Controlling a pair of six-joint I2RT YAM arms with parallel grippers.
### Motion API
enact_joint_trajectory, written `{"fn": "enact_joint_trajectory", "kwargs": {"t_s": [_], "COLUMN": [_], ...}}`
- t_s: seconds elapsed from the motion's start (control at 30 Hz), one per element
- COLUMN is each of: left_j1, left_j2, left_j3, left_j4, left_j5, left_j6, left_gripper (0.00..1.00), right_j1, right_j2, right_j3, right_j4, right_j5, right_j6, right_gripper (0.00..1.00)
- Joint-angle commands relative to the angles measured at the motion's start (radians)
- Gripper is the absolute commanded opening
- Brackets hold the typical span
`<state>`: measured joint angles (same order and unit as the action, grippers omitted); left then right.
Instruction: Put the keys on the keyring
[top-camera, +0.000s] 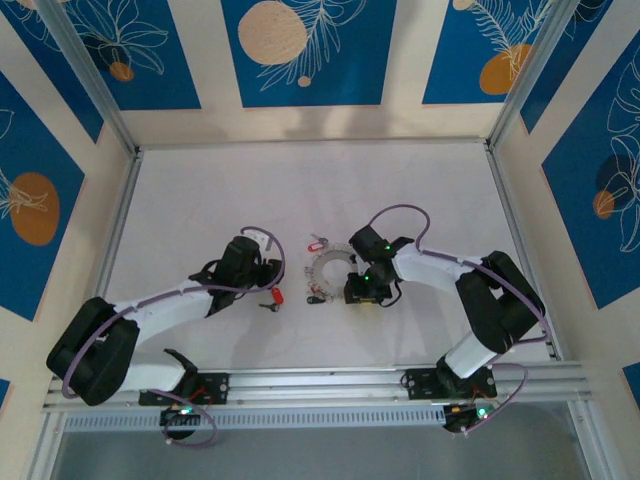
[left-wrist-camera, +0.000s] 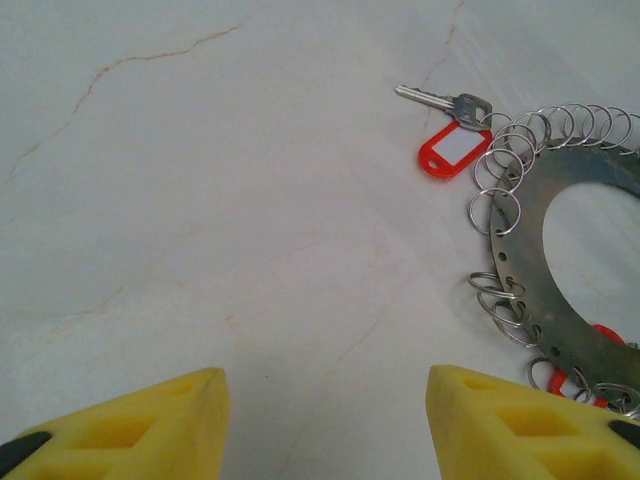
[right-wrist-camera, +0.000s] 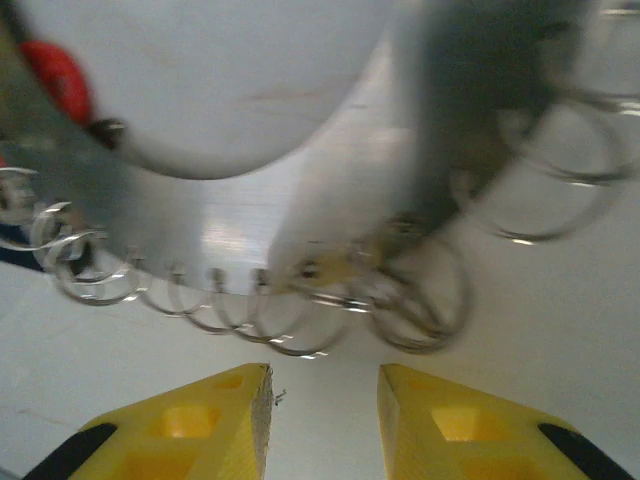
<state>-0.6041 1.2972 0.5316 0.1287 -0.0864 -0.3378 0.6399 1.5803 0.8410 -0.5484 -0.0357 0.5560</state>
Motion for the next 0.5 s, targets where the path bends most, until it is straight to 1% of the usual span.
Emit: {"fn": "enact_joint_trajectory", "kwargs": {"t_s": [0.0,0.07,0.2,0.27,0.37,0.47], "left_j1": [0.006,0.006,0.006,0.006,0.006,0.006], "left_j2": [-0.002,-0.004,-0.016,-0.026,-0.037,-0.038], "left_j3": [-0.01,-0.012,-0.015,-0.019,-0.021,-0.023], "left_j4": [0.019,0.014,0.012,0.003,0.004,0.005], "left_j5": [-0.006,-0.022,-0.019,-0.041,-0.041,-0.053], "left_j6": [-0.006,-0.009,-0.006,-0.007,-0.008,-0.007], "left_gripper": [0.55,0.55,0.55,0.55,0.55,0.55], "right_j1": [0.019,0.025,0.029,0.027,0.009,-0.031], "right_j2": [-0.022,-0.018,-0.039,-0.064,-0.128,-0.146], "right_j3": [-0.004,0.005,-0.017,-0.009,-0.005,-0.002], "right_j4": [0.125,0.172,0.249,0.211,0.135,0.139], "right_j5": [-0.125,-0.16,-0.143,-0.095,-0.004,-0.026], "right_j6": [0.018,0.012,0.013,0.009,-0.018,-0.033], "right_gripper": [0.35,0.36,0.39,0.42,0.52,0.54]}}
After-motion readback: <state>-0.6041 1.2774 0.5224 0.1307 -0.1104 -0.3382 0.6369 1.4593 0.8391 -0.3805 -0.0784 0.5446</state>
